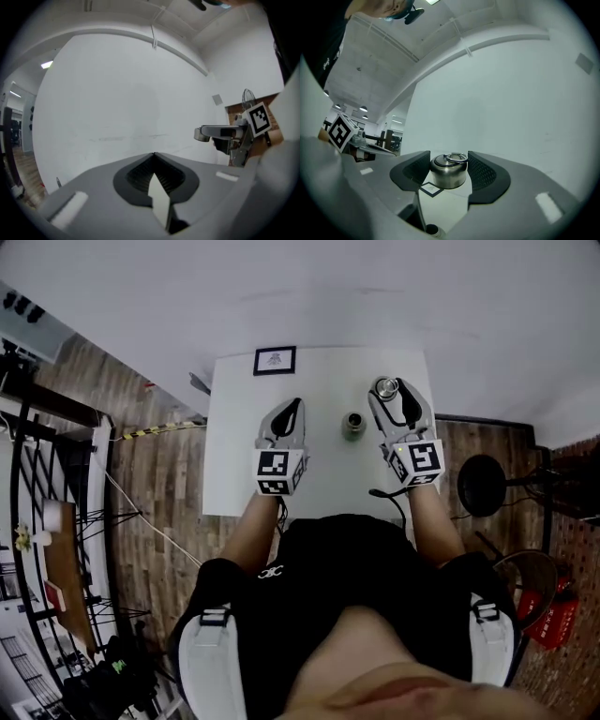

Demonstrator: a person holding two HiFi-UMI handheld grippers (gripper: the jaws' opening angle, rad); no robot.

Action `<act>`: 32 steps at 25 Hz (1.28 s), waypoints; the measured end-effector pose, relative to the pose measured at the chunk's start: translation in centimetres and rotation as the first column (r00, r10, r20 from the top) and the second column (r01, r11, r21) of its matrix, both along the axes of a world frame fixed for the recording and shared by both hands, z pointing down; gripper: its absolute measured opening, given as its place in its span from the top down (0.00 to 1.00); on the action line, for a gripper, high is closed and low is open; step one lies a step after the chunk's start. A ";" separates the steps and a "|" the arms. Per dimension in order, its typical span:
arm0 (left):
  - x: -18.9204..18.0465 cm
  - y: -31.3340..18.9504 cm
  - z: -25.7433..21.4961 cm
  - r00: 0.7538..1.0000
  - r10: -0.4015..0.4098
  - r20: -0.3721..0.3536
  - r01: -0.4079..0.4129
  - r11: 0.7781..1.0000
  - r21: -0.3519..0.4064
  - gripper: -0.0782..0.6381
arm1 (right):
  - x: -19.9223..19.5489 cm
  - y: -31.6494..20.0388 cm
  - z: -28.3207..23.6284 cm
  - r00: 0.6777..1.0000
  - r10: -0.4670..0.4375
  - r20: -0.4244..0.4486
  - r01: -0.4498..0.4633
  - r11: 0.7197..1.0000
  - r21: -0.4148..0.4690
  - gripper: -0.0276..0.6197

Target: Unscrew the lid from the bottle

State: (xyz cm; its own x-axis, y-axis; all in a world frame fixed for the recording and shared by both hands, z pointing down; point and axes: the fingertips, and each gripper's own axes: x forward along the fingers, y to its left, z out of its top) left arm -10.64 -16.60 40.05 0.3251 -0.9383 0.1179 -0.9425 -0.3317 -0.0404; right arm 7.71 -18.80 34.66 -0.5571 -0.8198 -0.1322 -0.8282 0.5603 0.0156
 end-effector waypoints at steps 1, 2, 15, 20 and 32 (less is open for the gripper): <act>-0.5 0.0 -0.3 1.000 -0.021 0.008 0.021 1.000 0.003 0.82 | 0.3 -0.2 -0.1 0.999 0.031 0.007 -0.031 1.000 -0.006 0.56; -0.9 0.0 -0.6 0.999 -0.041 0.010 0.041 0.999 0.007 0.82 | 0.7 -0.5 -0.1 0.998 0.058 0.013 -0.058 0.998 -0.014 0.56; -0.6 -1.0 -0.8 0.995 -0.089 -0.048 0.090 0.996 0.008 0.82 | 2.3 -1.3 1.0 0.995 0.100 0.012 -0.099 0.995 -0.032 0.57; -0.3 -1.2 -1.1 0.995 -0.091 -0.046 0.092 0.996 0.016 0.82 | 2.5 -1.4 1.2 0.994 0.107 0.012 -0.107 0.994 -0.039 0.56; -0.1 -1.2 -2.2 0.993 -0.095 -0.069 0.099 0.994 0.049 0.82 | 1.9 -1.2 1.3 0.997 0.072 0.014 -0.071 0.997 -0.043 0.56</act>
